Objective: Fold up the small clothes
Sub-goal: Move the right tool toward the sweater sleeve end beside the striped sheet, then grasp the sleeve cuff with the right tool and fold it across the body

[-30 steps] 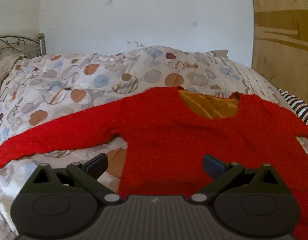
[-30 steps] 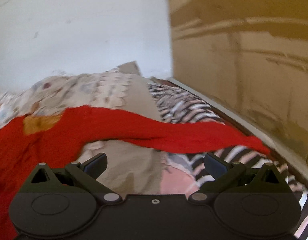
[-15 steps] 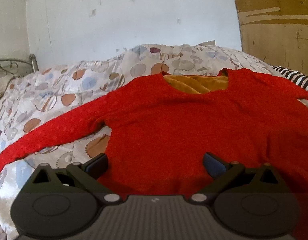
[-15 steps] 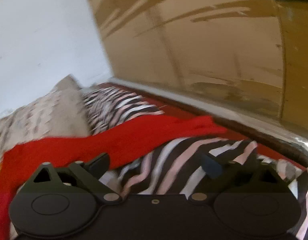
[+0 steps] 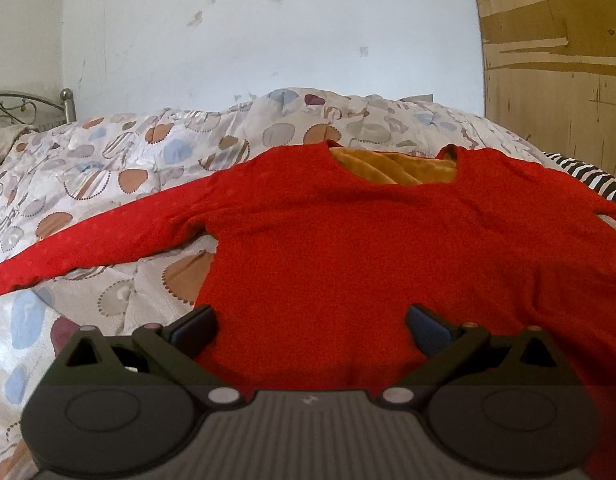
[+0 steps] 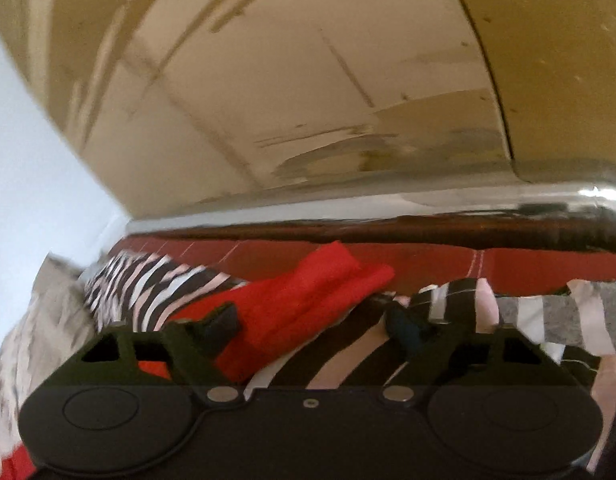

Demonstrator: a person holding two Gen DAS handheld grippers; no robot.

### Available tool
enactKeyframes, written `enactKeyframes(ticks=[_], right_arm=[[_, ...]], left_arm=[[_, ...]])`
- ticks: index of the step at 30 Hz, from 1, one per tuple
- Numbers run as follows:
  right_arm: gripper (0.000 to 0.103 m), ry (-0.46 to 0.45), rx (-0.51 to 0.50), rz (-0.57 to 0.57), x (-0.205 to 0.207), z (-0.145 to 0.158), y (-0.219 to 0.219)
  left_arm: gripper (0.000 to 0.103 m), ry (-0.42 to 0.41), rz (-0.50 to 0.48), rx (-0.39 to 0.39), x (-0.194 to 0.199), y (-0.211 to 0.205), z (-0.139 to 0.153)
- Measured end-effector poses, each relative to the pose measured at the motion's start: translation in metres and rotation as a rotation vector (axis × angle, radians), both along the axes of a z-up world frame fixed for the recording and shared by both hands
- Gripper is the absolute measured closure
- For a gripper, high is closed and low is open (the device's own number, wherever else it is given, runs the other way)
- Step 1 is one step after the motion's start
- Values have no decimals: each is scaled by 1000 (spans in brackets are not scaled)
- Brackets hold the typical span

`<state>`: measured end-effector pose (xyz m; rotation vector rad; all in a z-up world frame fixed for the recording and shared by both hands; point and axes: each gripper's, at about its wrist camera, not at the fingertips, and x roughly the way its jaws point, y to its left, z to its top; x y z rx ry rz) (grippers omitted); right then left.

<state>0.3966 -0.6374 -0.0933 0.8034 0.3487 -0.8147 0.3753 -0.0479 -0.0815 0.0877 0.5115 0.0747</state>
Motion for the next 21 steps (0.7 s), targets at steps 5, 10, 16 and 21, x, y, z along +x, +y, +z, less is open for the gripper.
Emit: enactKeyframes(ticks=[5,10,16,21], right_arm=[[92,30,4,-50,6,6,3],[95,8,-143,3,8,44,29],[96,-69,-417,234,24,128,95],[96,-179,-571,492,34,184,183]], left_arm=[[1,-3,-5,-15,0,2,0],[1,14,-28,-82,1,13,5],[0,42,-39,-161,-3,32,31],[0,16,21,-270,-11,66,61]])
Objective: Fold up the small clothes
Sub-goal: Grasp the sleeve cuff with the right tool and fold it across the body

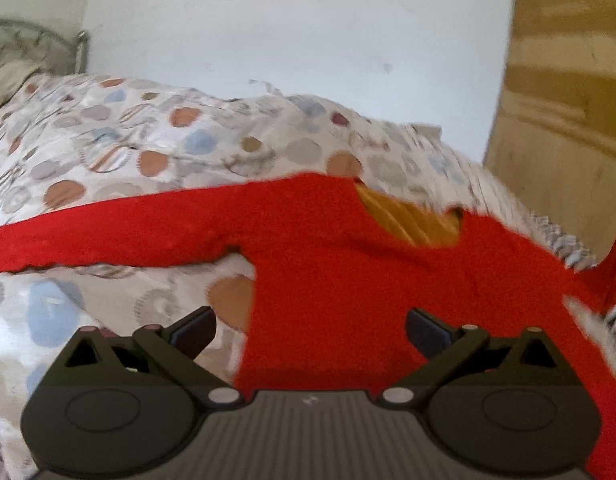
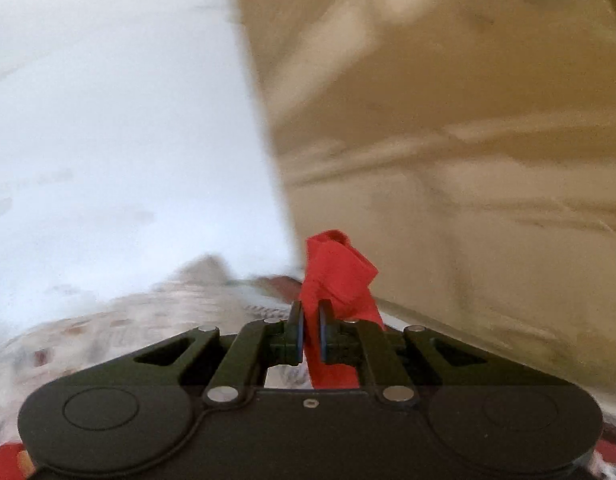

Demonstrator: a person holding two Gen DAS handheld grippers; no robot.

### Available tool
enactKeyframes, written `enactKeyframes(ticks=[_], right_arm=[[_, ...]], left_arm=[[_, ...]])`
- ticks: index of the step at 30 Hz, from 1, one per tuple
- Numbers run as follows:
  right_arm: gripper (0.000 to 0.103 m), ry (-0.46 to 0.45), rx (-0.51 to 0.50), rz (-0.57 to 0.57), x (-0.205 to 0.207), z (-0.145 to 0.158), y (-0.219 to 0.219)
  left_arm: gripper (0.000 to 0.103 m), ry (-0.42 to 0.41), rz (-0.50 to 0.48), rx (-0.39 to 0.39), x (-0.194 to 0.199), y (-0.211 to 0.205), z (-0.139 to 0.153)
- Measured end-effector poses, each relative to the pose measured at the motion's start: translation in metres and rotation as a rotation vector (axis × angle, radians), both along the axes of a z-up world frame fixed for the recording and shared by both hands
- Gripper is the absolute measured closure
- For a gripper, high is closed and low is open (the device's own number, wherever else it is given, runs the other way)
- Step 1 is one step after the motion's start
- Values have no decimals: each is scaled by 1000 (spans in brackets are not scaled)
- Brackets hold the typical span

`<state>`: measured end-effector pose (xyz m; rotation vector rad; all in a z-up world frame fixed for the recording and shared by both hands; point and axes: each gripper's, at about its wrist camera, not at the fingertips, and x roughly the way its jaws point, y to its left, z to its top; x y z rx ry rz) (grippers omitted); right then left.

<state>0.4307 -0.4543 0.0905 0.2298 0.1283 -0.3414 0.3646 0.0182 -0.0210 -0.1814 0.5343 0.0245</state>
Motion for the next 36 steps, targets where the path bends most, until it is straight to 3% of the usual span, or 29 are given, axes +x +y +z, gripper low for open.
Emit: enactKeyframes(ticks=[4,8,13,17,19,23,25,27,28,29,31,36], right_arm=[[97,-3,-76,207,5,20,80],[98,44,-115,402,6,11,158],[98,164,-251,670,-10,-37,265],[98,296,-373,854,-31,-83,324],[97,371,-395,900,-39,-100,330],[77,447,-450,966,-52,-116,331],[59,448,-444,982,-63,-112,322],[24,428,-427,989,-73,-104,305],[15,399,-416,990,-78,-98,293],[0,368,-408,987,-81,-94,280],[1,325,-411,938,-83,-89,254],[1,357,-416,717,-65,-92,193]], left_arm=[[0,-48,70,-106,-9,37,21],[0,-83,137,-146,-17,70,31],[0,-90,194,-148,-22,96,30],[0,-66,194,-124,-22,99,20],[0,-48,184,-118,-19,97,13],[0,-27,169,-136,-14,91,4],[0,-31,153,-149,-13,87,1],[0,-46,127,-161,-9,81,0],[0,-52,110,-167,-6,77,-1],[0,-52,91,-171,-2,71,-3],[0,-45,57,-168,7,59,-7],[0,15,14,-111,28,26,-27]])
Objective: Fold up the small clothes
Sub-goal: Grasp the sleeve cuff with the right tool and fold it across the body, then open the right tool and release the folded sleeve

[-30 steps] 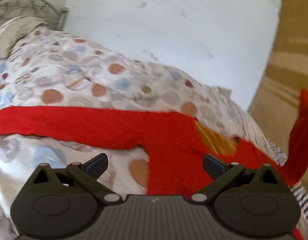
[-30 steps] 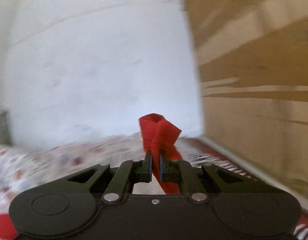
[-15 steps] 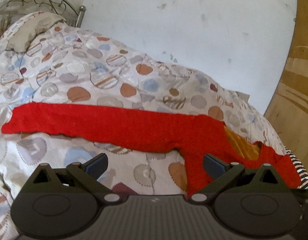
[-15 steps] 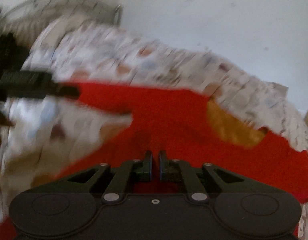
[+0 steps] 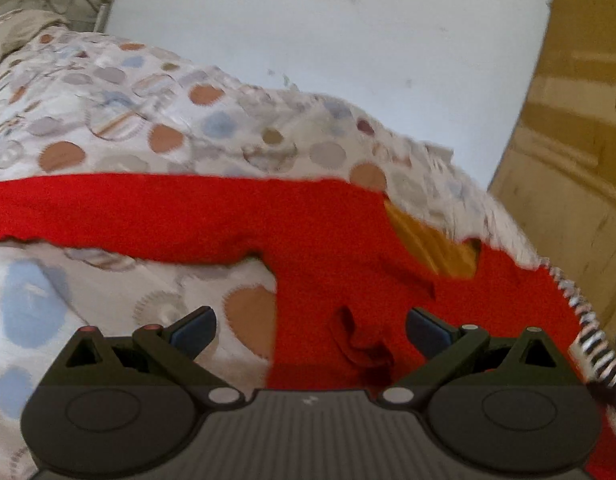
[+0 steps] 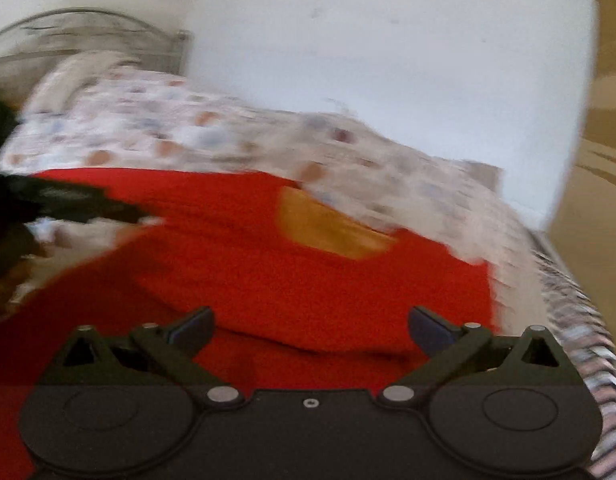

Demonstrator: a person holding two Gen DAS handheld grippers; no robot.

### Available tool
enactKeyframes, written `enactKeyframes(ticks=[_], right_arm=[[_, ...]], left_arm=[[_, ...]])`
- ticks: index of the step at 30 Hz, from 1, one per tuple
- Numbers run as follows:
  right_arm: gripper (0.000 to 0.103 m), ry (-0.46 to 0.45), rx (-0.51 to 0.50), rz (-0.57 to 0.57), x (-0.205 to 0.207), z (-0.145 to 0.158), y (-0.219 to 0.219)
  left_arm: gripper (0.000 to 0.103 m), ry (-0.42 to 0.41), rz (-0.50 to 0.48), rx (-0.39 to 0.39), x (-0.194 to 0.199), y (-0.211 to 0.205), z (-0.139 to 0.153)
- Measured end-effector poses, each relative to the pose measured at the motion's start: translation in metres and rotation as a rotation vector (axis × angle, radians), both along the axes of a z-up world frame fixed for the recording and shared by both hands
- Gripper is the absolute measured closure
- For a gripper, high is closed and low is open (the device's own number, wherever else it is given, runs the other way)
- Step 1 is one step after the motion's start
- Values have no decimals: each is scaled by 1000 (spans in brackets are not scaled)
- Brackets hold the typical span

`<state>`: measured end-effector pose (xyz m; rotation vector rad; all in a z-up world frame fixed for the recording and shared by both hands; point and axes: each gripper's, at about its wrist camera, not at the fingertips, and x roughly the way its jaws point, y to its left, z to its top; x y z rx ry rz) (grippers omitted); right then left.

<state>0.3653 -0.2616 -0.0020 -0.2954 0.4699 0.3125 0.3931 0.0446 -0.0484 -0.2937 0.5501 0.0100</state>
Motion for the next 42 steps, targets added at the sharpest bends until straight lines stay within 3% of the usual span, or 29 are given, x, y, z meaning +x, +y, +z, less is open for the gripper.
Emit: enactKeyframes(ticks=[4,9,12,16,17,18,19,21,24,28,30,38,40,42], right_arm=[[1,-10,-47,-181,27,-18,-44],[21,12,-80,-334,68,-45,-82],[37,0,-132,-317,88,-59,-80],[42,-121,-264,-195,95,-62,-59],[51,-125,-265,-182,95,-60,-57],[70,-121,-268,-185,95,-57,-57],[82,-115,-268,-193,95,-56,-58],[89,-127,-235,-217,90,-53,-65],[90,-98,-97,-301,83,-45,-83],[90,43,-51,-381,96,-68,-96],[90,59,-7,-400,97,-75,-101],[89,42,-58,-399,90,-77,-94],[81,28,-54,-407,86,-75,-95],[59,7,-51,-422,81,-71,-96]], left_arm=[[0,40,-1,74,5,-18,-22],[1,-7,6,129,-2,-27,-37],[1,-9,3,109,-2,-24,-38],[1,-16,-1,81,-4,-20,-38],[1,-17,-2,78,-4,-19,-38],[1,-19,-2,77,-4,-19,-38],[1,-20,-2,78,-4,-19,-38],[1,-24,-5,77,-5,-18,-39],[1,-31,-14,77,-6,-20,-38],[0,-19,-16,130,-3,-29,-38],[0,-21,-18,133,-3,-29,-38],[0,-29,-20,108,-5,-26,-39],[1,-29,-21,105,-5,-26,-39],[1,-31,-21,100,-6,-25,-38]])
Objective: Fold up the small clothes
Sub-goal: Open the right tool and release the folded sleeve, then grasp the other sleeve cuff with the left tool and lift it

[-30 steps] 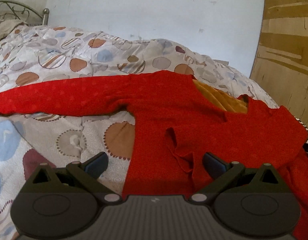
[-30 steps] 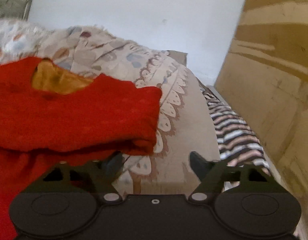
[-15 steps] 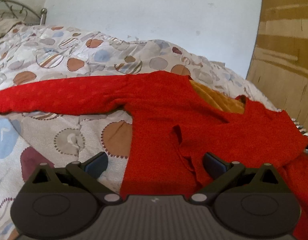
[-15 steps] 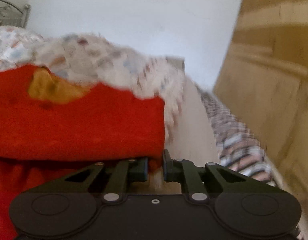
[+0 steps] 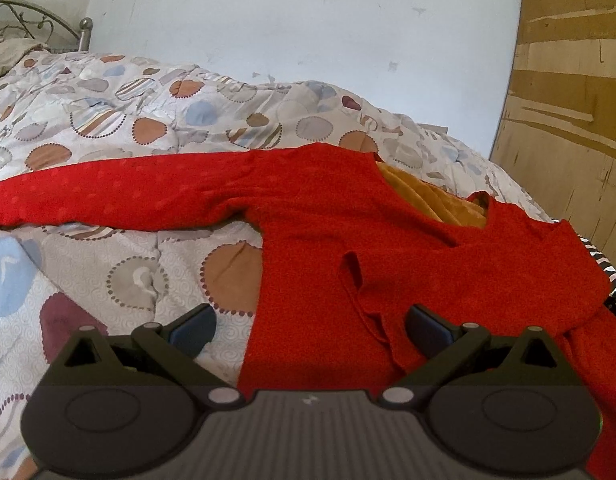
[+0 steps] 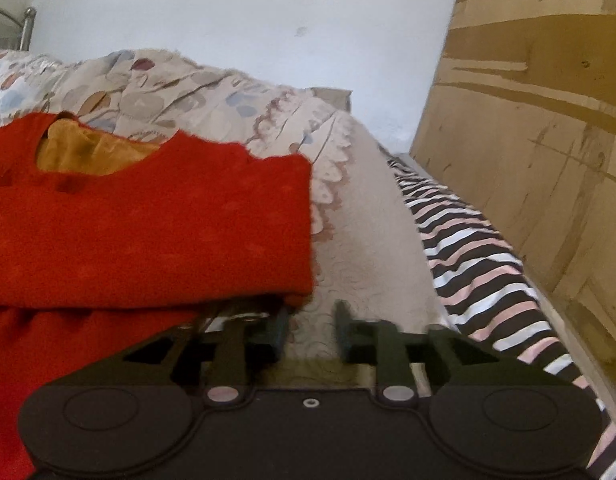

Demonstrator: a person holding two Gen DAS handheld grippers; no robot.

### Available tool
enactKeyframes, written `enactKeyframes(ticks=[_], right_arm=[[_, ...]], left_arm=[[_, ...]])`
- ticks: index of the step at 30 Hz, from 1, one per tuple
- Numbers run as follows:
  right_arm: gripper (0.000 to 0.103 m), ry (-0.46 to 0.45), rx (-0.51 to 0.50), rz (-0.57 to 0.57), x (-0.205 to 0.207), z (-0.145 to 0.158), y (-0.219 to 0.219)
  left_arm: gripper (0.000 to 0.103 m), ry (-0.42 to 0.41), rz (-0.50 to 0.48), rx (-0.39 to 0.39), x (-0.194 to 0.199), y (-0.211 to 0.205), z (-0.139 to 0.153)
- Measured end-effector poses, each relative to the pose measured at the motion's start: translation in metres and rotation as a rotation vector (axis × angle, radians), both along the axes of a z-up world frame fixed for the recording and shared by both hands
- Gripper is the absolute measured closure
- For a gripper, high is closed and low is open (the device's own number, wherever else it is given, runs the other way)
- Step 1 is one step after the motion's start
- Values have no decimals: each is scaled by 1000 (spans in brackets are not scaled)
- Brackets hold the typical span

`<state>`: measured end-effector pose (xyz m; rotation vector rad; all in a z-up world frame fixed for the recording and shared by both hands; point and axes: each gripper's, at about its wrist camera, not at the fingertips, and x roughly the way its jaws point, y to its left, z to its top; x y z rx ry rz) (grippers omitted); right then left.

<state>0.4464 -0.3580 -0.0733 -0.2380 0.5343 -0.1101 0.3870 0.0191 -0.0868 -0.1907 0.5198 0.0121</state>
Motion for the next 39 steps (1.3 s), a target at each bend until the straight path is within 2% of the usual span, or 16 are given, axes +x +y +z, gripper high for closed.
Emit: enactKeyframes(ticks=[1,3,4,8,9,14,19,21,24,26,31,35,37,39], right_arm=[[55,-6,4,-3,-3,2,-1],[35,-8,12,-19,-10,7,-3],[31,-11,15,-23,-14,11,-4],[3,-33,26,-1,-41,30,-6],[1,-47,28,3,-50,37,-6],[1,-72,94,24,-89,64,1],[1,-91,168,77,-134,73,28],[1,-83,192,112,-152,71,43],[1,-71,184,162,-178,63,67],[1,-75,171,188,-192,58,82],[0,-64,125,264,-215,43,113],[0,-36,38,308,-219,33,124],[0,-31,42,313,-220,32,124],[0,-24,59,306,-219,31,121]], left_arm=[[1,-3,1,-6,-1,1,1],[0,13,1,-23,-3,5,5],[0,36,3,-25,-4,7,11],[0,79,76,-5,-20,26,34],[0,82,91,-11,-24,33,39],[0,133,166,-113,-41,94,57],[0,233,275,-189,-48,170,53],[0,256,276,-211,-50,195,50],[0,222,308,-236,-55,234,44],[0,200,335,-293,-56,259,39],[0,123,335,-585,-51,314,21],[2,83,425,-678,-45,336,7],[5,83,509,-704,-43,340,-1],[7,59,569,-765,-44,344,-9]])
